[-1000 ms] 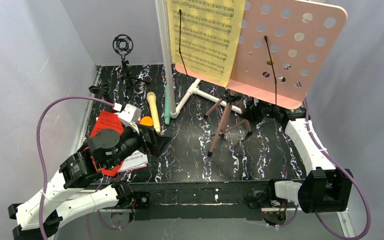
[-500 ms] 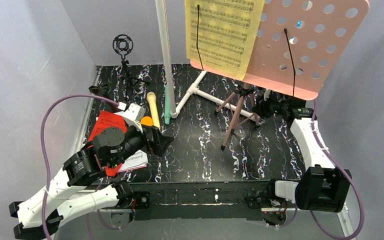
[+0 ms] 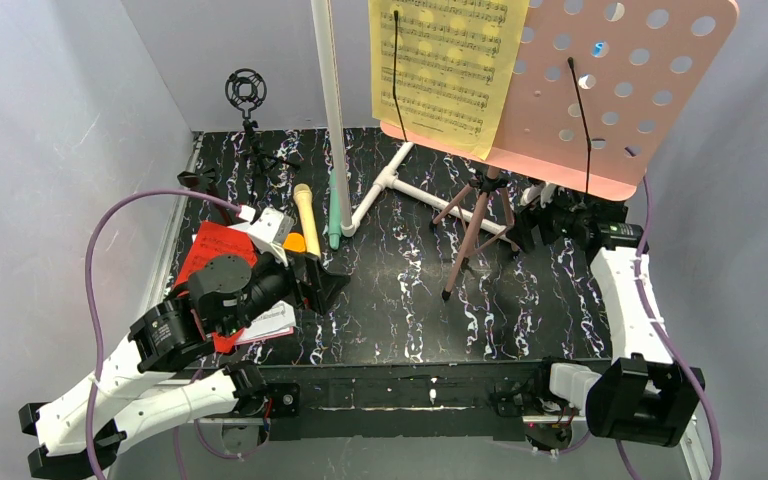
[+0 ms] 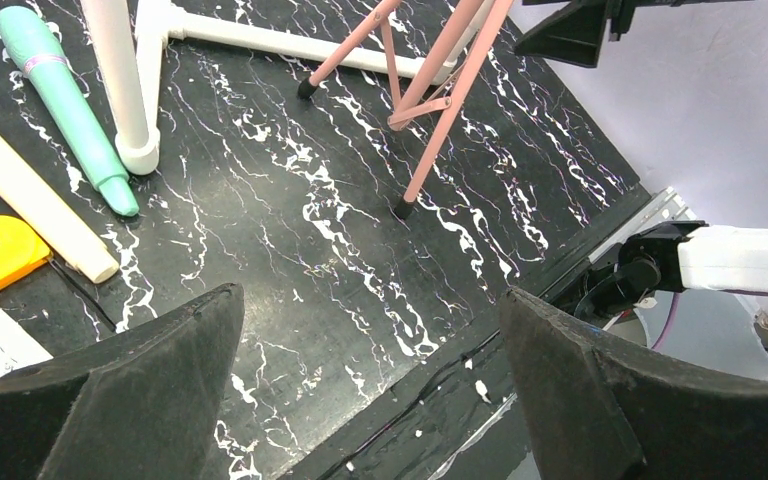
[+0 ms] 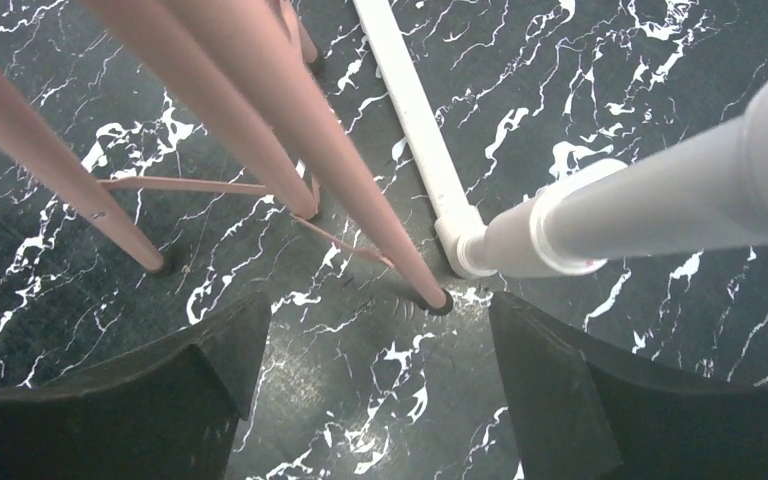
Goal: Pack up the instrument practice props
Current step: Move the music stand to the center of the board.
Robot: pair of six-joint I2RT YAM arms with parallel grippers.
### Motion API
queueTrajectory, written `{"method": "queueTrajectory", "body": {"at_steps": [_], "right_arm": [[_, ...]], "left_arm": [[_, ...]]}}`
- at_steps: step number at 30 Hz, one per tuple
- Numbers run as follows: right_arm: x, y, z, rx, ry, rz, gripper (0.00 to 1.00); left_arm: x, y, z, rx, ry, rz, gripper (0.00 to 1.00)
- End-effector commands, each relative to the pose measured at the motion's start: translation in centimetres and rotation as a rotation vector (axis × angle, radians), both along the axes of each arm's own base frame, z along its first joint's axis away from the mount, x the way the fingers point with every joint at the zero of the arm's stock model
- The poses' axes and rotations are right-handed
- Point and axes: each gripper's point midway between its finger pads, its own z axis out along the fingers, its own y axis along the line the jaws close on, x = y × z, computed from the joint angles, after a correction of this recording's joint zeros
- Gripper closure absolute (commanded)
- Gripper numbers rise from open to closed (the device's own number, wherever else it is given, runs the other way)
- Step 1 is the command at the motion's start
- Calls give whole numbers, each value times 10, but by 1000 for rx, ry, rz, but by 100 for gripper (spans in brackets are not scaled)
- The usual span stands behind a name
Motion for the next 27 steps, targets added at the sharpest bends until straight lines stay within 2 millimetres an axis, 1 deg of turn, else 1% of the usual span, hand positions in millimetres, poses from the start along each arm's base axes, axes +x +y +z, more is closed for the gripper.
{"method": "queueTrajectory", "body": {"at_steps": [1, 5, 12, 15, 18, 21, 27], "right_arm": [[-18, -2, 24, -20, -31, 11, 8], [-41, -2, 23, -63, -13, 58, 2], [-76, 9, 11, -48, 75, 143, 2], [-88, 17, 11, -2, 104, 173, 2], [-102, 31, 13, 74, 130, 228, 2], [-124, 46, 10, 153, 172, 311, 2], [-161, 56, 2, 136, 126, 483, 2]], "left_arm": [[0, 2, 1, -20, -9, 9, 2], [-2, 4, -1, -28, -9, 10, 2], [-3, 5, -1, -33, -14, 7, 2], [-3, 6, -1, -37, -17, 5, 2], [-4, 7, -1, -41, -20, 5, 2], [-6, 10, 0, -47, -24, 6, 2], [-9, 15, 0, -55, -27, 8, 2]]}}
